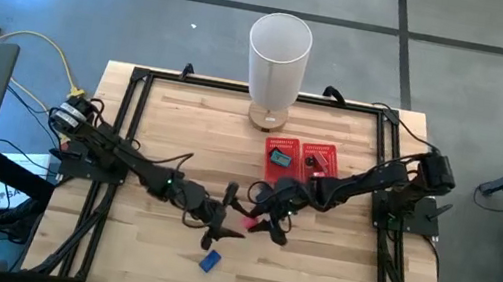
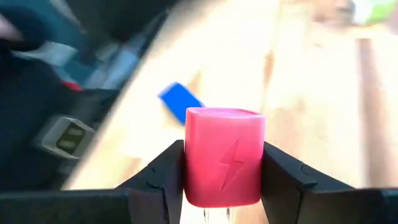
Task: Pick & Place Office items
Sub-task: Put the pink charger adapter into the right red bin
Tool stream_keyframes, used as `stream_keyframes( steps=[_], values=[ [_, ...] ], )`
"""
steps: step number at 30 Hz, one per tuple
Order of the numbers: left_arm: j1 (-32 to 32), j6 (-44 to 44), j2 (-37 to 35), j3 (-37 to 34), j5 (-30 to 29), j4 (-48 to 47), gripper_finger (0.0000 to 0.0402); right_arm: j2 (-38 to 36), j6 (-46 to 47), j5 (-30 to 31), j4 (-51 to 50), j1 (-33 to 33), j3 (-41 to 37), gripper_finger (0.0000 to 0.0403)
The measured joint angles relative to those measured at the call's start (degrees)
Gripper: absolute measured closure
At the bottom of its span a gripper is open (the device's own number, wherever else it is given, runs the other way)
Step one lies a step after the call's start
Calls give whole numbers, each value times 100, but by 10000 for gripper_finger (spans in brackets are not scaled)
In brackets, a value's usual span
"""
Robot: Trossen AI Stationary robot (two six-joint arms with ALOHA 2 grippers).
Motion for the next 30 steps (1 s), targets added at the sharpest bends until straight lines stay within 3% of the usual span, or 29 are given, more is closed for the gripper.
stream_keyframes(
  steps=[4,12,17,21,24,30],
  values=[
    [-90,-884,0,3,-27,207,156,-236,-268,1072,-708,206,-9,253],
    [-258,-1592,0,5,-333,16,155,-1316,-273,3559,-2674,843,2,253],
    [-211,-2269,-2,5,-333,-309,155,-2086,561,4815,-4237,1005,-7,253],
    [-132,-2433,-2,5,-339,-410,155,-2383,1806,5242,-5329,762,-2,253],
    [-90,-2637,-2,5,-341,-505,155,-2345,2873,5242,-6195,304,-2,253],
    [-55,-2849,-2,5,-341,-714,155,-2041,3226,4918,-6573,-401,-9,253]
  ],
)
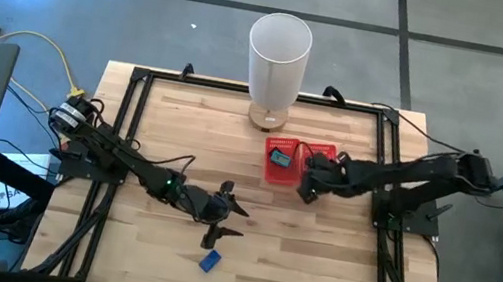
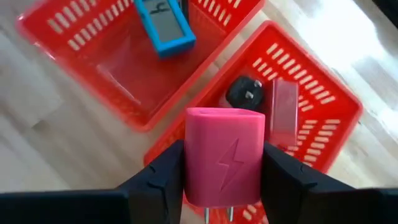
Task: Pick & Place Office items
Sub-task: Put the pink charger adapter into the right red bin
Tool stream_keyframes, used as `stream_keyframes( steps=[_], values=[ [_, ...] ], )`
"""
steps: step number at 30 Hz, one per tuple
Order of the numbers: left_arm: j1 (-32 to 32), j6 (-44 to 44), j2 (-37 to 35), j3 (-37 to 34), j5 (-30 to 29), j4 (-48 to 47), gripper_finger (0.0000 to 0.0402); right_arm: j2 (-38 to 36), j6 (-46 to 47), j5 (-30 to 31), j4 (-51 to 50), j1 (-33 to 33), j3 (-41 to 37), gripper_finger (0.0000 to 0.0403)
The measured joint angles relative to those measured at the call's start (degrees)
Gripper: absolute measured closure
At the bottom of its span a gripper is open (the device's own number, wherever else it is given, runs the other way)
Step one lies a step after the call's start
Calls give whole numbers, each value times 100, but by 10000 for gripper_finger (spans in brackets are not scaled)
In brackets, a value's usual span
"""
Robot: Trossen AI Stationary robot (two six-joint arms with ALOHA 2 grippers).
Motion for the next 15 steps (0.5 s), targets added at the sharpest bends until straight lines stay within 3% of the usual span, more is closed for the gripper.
stream_keyframes(
  steps=[6,15],
  values=[
    [-2,0,0,0,0,-14,155,496,-209,-581,236,-554,2,253],
    [-2,0,0,0,0,-232,155,1191,-397,-1057,332,-847,29,249]
  ],
)
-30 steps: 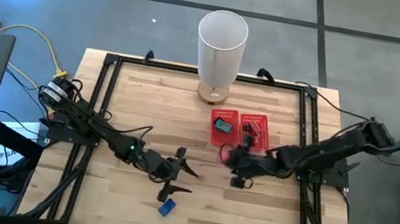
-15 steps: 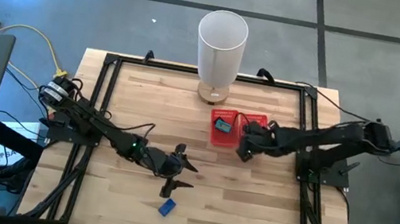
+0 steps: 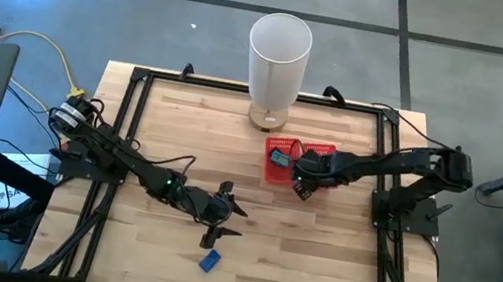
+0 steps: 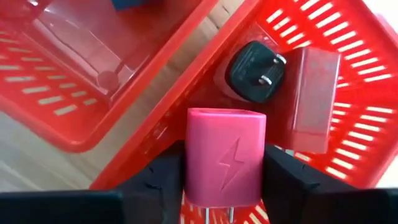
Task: Pick & Place Office items
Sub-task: Put the pink charger adapter into the right red bin
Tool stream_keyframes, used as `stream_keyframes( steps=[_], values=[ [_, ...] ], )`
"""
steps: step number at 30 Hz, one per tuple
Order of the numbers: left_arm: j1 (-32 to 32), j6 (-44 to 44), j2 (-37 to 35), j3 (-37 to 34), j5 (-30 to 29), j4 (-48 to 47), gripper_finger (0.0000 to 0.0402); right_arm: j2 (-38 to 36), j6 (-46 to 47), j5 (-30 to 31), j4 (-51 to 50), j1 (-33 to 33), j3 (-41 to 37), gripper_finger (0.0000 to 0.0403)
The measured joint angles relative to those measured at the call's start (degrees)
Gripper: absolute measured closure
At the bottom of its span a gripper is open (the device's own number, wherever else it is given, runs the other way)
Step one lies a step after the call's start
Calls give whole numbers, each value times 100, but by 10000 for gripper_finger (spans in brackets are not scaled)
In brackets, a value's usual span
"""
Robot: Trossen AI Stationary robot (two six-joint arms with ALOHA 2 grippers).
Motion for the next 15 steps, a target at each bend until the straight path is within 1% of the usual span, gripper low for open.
stream_keyframes(
  steps=[6,8,11,15],
  values=[
    [0,2,0,0,0,-51,155,54,-131,-116,123,-44,-35,175],
    [0,0,0,0,2,-62,155,41,-134,-113,130,-44,-29,157],
    [0,2,0,0,0,-66,155,51,-285,-103,105,-45,-29,140],
    [0,4,0,0,0,-79,155,34,-409,-234,-52,-46,28,135]
  ],
)
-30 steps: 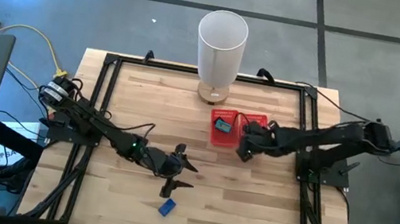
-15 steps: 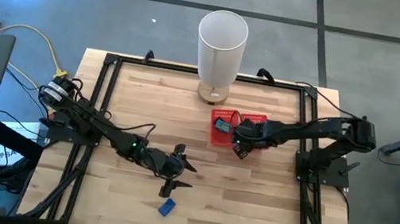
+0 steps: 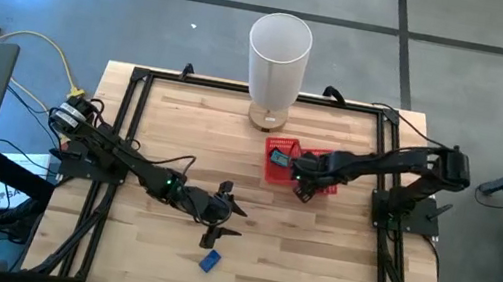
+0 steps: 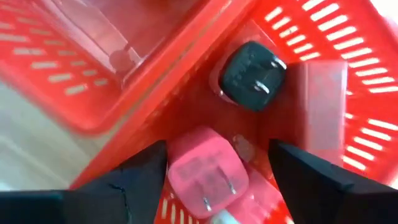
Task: Pick & Place Office items
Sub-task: Put the pink charger adapter into the right red bin, then put the blue timer into the left red bin
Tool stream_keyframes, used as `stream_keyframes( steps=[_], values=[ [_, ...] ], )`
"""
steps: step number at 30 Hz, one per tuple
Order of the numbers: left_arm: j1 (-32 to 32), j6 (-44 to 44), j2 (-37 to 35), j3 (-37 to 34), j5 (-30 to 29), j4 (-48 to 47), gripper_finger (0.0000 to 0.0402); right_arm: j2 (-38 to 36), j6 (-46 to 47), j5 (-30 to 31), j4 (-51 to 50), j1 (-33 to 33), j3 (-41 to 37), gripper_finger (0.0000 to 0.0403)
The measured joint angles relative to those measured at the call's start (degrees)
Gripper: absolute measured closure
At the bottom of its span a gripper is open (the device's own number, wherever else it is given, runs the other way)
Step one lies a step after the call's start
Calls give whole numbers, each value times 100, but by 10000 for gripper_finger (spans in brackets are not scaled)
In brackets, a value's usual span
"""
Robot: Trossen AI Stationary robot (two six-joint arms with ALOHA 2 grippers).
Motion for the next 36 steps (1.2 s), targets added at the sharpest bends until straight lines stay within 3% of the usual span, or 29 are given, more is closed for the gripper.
stream_keyframes(
  steps=[6,14,24,30,36],
  values=[
    [47,6,0,0,2,0,155,-84,-38,57,-854,3,441,134],
    [104,12,-1,0,2,-81,155,-411,211,750,-1509,106,1008,133],
    [103,413,-751,-2,0,-1529,155,-1366,950,1723,-1465,861,1017,133],
    [48,-49,-1342,0,13,-2519,155,-1695,1386,2586,-1319,1752,1017,133],
    [-42,-1346,-1471,0,270,-3328,155,-1678,1384,2834,-903,2407,1014,133]
  ],
)
